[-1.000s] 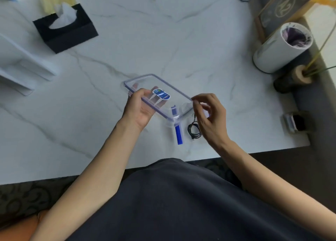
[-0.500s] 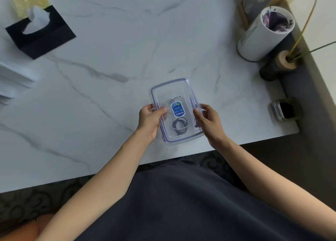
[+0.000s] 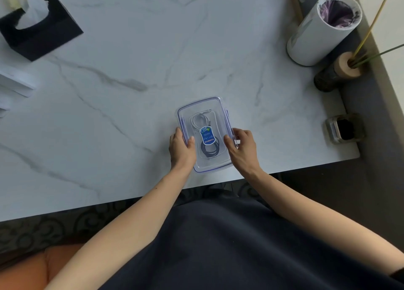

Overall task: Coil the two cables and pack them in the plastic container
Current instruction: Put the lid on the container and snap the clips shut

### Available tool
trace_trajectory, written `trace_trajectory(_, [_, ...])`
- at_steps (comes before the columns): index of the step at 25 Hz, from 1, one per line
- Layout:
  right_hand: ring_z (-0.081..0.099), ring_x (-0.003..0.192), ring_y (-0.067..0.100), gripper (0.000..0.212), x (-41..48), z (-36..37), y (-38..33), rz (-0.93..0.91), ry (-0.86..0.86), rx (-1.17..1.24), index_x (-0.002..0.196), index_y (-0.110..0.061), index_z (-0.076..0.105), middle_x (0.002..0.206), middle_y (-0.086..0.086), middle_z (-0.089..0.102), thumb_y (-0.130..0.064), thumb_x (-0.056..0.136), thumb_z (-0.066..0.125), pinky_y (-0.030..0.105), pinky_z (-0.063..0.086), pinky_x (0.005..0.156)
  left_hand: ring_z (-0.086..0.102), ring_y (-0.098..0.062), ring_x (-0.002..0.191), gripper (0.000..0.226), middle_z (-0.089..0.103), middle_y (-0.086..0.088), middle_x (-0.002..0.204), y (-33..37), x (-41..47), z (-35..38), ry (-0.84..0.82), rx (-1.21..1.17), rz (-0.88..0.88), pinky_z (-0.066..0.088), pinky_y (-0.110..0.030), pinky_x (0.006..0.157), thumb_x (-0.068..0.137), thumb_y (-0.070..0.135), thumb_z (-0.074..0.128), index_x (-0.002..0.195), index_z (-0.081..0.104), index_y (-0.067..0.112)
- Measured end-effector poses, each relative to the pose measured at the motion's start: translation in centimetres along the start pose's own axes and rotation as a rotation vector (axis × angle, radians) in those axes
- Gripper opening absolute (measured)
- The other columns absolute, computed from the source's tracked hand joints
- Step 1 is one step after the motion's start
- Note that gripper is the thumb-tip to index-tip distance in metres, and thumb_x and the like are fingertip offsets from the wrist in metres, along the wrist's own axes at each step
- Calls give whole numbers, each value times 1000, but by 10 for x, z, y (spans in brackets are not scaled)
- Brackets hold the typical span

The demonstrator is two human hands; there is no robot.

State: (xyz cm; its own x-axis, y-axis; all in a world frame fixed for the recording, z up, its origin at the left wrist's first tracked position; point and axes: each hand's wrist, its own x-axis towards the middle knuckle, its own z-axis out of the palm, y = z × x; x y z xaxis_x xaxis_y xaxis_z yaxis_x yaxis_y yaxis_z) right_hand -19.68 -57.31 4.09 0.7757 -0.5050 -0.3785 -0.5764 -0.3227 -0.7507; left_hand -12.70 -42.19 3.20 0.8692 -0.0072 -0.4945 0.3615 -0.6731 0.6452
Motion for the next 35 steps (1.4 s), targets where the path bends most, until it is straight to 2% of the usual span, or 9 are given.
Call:
trace_trajectory(2, [57, 108, 18, 44, 3, -1, 2, 15, -7, 12, 132, -6, 56, 128, 12, 54, -33, 96, 58, 38, 50, 99, 56, -31, 114, 43, 54, -16, 126, 2, 1, 0, 31, 16, 24, 45, -41, 99, 96, 21, 55, 133, 47, 2])
trace_trajectory(8, [63, 102, 30, 32, 9, -8, 1, 11, -5, -31, 119, -3, 66, 112, 19, 64, -22, 94, 62, 44, 51, 93, 60, -29, 88, 19, 62, -15, 101, 3, 6, 2, 49, 28, 66, 49, -33, 78, 90, 21, 63, 104, 60, 9])
trace_trajectory(13, [64, 89, 24, 45, 17, -13, 2, 73, -94, -19, 135, -11, 56, 100, 6, 63, -23, 92, 65, 40, 55, 88, 55, -19, 70, 17, 59, 4, 77, 8, 2, -2, 57, -64, 66, 49, -29, 72, 88, 16, 67, 104, 65, 12])
trace_trajectory(19, [63, 85, 22, 40, 22, -17, 2, 167, -127, 62, 127, -16, 59, 101, 8, 63, -25, 89, 69, 38, 56, 80, 58, -17, 86, 51, 61, 0, 100, 4, 7, -4, 33, -194, -42, 51, -30, 84, 85, 22, 73, 132, 55, 15])
trace_trajectory(22, [57, 110, 27, 44, 27, -17, 6, 260, -157, 179, 126, -21, 57, 123, 12, 55, -23, 86, 74, 39, 51, 89, 55, -20, 105, 61, 54, -7, 121, -4, 10, 0, 65, -192, -70, 47, -32, 92, 82, 27, 76, 136, 49, 18])
trace_trajectory(25, [54, 111, 27, 64, 33, -20, 10, 378, -268, 287, 144, -13, 39, 138, 17, 49, -19, 89, 71, 35, 44, 87, 43, -26, 133, 89, 38, -12, 149, -11, 16, -1, -28, -258, -220, 38, -33, 100, 80, 35, 78, 150, 26, 19])
trace_trajectory(27, [53, 109, 27, 72, 37, -23, 11, 427, -304, 314, 148, -7, 30, 142, 19, 49, -17, 89, 71, 36, 44, 89, 46, -24, 130, 99, 42, -11, 150, -12, 20, -4, -127, -340, -299, 37, -30, 97, 80, 36, 77, 154, 15, 14])
trace_trajectory(31, [58, 109, 26, 64, 37, -22, 11, 355, -259, 229, 141, -4, 42, 131, 13, 56, -20, 88, 72, 35, 52, 82, 53, -18, 108, 89, 55, -8, 133, -13, 29, -6, -172, -389, -316, 43, -28, 84, 81, 31, 78, 150, 27, 5])
trace_trajectory(35, [62, 99, 24, 57, 29, -16, 12, 218, -142, 150, 135, -4, 51, 119, 9, 60, -20, 86, 74, 32, 56, 80, 66, -25, 102, 56, 68, -8, 118, -22, 33, -6, -146, -365, -262, 54, -28, 70, 75, 34, 82, 121, 61, 10])
